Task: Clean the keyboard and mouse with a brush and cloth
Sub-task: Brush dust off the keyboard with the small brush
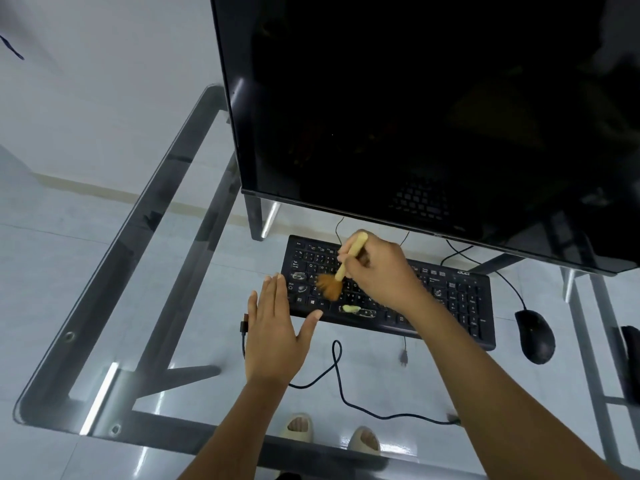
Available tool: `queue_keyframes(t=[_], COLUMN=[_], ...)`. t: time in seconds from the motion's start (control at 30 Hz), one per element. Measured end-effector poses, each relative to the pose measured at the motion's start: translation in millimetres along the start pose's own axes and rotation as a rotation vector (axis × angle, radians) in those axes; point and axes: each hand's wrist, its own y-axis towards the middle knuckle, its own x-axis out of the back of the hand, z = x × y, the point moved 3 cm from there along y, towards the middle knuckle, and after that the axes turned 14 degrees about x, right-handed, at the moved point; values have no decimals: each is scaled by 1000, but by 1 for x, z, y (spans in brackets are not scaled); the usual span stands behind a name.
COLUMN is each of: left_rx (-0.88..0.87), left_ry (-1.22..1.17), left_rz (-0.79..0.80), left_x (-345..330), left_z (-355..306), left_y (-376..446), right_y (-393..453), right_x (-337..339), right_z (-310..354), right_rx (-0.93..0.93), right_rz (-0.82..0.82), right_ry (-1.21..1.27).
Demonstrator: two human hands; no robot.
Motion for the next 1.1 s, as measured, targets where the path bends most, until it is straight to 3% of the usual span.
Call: queue_keyframes(t=[0.07,0.13,0.2,0.27,0.33,0.4,0.47,0.57,0.63,0.7,0.77,0.83,0.9,0.97,1.1], left_rx=[-7,-15,-16,-15,-17,-19,-20,-22,-19,-14,-5,6,14,13,12], left_ry=[-2,-5,-3,5,4,-7,-4,9,1,-15,-33,-54,-70,-61,-51], left_rz=[0,0,0,-4,-2,-8,-18,-15,-3,-2,-14,-24,-20,-17,-25], left_x=[1,1,1,0,0,1,1,0,0,1,2,4,4,3,3], left_z=[0,0,1,1,1,0,0,2,2,1,0,-1,-2,-3,1], left_y=[0,0,1,0,-1,-1,0,0,-1,1,2,-1,-3,-2,0], right_y=[12,22,30,34,38,40,40,36,35,34,33,31,32,35,31], right_x=[6,12,5,-8,-10,-7,-12,-21,-14,-7,-11,-18,-16,-12,-12], right_z=[1,5,13,14,16,20,27,22,15,13,17,18,19,19,9], right_rx=[54,78,80,91,90,114,130,157,158,137,101,147,204,197,125], right_rz=[-62,-181,-112,24,-50,-169,-124,-15,-149,-233,-113,-7,-94,-154,-32], right_ry=[-148,-91,-21,-130,-227,-139,-34,-113,-137,0,81,-43,-155,-66,-112])
